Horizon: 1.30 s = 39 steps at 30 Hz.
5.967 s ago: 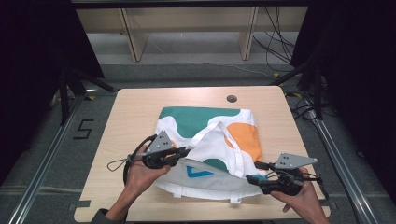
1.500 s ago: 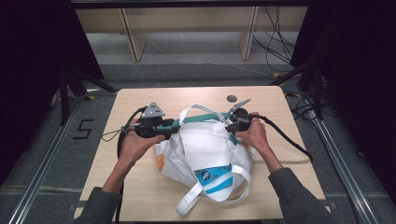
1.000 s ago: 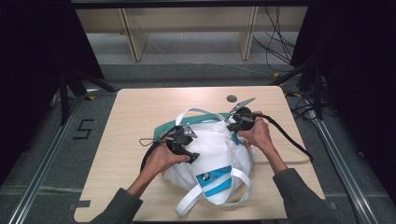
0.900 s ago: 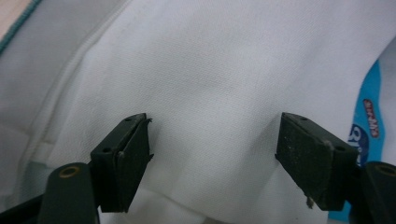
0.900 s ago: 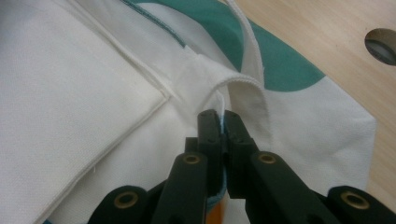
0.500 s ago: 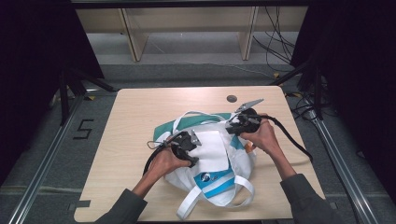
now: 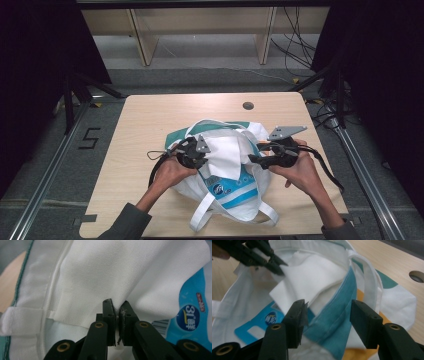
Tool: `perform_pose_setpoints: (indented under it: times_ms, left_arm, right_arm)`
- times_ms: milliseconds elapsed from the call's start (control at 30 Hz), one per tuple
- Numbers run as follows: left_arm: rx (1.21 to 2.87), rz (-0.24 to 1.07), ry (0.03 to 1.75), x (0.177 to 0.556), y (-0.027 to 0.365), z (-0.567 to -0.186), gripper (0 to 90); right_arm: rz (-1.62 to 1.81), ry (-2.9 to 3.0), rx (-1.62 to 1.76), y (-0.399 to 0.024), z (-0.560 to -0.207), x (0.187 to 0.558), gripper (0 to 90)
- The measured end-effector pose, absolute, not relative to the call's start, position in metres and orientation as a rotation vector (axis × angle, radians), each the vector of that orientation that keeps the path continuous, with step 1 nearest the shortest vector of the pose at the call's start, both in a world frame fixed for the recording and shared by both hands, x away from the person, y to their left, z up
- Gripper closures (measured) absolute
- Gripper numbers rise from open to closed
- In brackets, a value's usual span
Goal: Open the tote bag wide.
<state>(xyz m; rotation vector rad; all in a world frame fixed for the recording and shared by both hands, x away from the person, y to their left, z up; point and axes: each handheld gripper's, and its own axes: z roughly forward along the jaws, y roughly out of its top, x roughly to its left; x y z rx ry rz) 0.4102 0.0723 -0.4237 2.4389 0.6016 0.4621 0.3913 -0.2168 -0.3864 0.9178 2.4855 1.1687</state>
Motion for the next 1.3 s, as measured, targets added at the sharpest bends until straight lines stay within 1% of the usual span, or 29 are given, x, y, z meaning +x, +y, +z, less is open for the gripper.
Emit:
perform_pose_setpoints:
  times_ms: [133,233,267,300,500,667,733,767,833,900,967,1033,1067,1100,1133,1167,1200,1233,1267,1300]
  left_arm:
    - [2.387,0.480,0.603,0.410,0.074,-0.406,84.6]
    - [2.379,0.487,0.592,0.409,0.073,-0.397,84.7]
    - [2.396,0.495,0.559,0.410,0.073,-0.394,84.7]
    - [2.376,0.492,0.578,0.409,0.072,-0.393,84.7]
    - [2.338,0.483,0.574,0.409,0.073,-0.381,84.8]
    - [2.315,0.491,0.562,0.409,0.073,-0.369,84.9]
    - [2.313,0.490,0.567,0.409,0.072,-0.367,84.9]
    - [2.323,0.484,0.559,0.410,0.072,-0.366,84.9]
    - [2.317,0.485,0.567,0.410,0.071,-0.365,84.9]
    - [2.308,0.486,0.570,0.409,0.071,-0.365,84.9]
    - [2.310,0.472,0.563,0.410,0.071,-0.364,84.9]
    - [2.307,0.467,0.563,0.410,0.070,-0.364,84.9]
    - [2.304,0.475,0.564,0.411,0.070,-0.364,84.9]
    - [2.300,0.474,0.559,0.411,0.070,-0.364,84.9]
    - [2.294,0.461,0.568,0.411,0.070,-0.363,84.9]
    - [2.289,0.465,0.569,0.412,0.071,-0.363,84.9]
    - [2.295,0.471,0.555,0.413,0.072,-0.361,84.9]
    - [2.291,0.473,0.564,0.412,0.073,-0.362,84.9]
    - [2.296,0.469,0.559,0.413,0.072,-0.362,84.9]
    - [2.294,0.465,0.570,0.413,0.072,-0.362,84.9]
  right_arm:
    - [1.161,2.466,0.947,-0.224,-0.375,0.371,42.5]
    - [1.147,2.472,0.964,-0.220,-0.376,0.357,38.8]
    - [1.129,2.484,0.944,-0.219,-0.377,0.356,38.2]
    - [1.110,2.476,0.943,-0.218,-0.378,0.355,37.6]
    - [1.091,2.499,0.982,-0.211,-0.388,0.356,34.3]
    - [1.121,2.479,0.991,-0.207,-0.386,0.352,32.2]
    - [1.117,2.473,0.967,-0.207,-0.384,0.352,29.1]
    - [1.122,2.441,0.957,-0.205,-0.385,0.351,29.0]
    - [1.103,2.433,0.959,-0.204,-0.388,0.351,28.9]
    - [1.062,2.390,0.981,-0.202,-0.389,0.355,25.4]
    - [1.039,2.366,1.007,-0.201,-0.389,0.357,25.4]
    - [0.986,2.314,1.014,-0.198,-0.390,0.360,22.9]
    - [0.967,2.306,0.998,-0.198,-0.390,0.362,23.5]
    - [0.955,2.308,1.000,-0.197,-0.388,0.363,26.6]
    - [0.951,2.284,0.937,-0.198,-0.387,0.365,26.5]
    - [0.957,2.267,0.961,-0.197,-0.383,0.365,23.6]
    - [0.983,2.252,0.949,-0.199,-0.381,0.367,22.9]
    - [1.026,2.252,0.967,-0.200,-0.377,0.369,24.5]
    - [1.056,2.269,1.005,-0.200,-0.376,0.372,22.8]
    - [1.059,2.301,1.039,-0.200,-0.376,0.375,19.2]
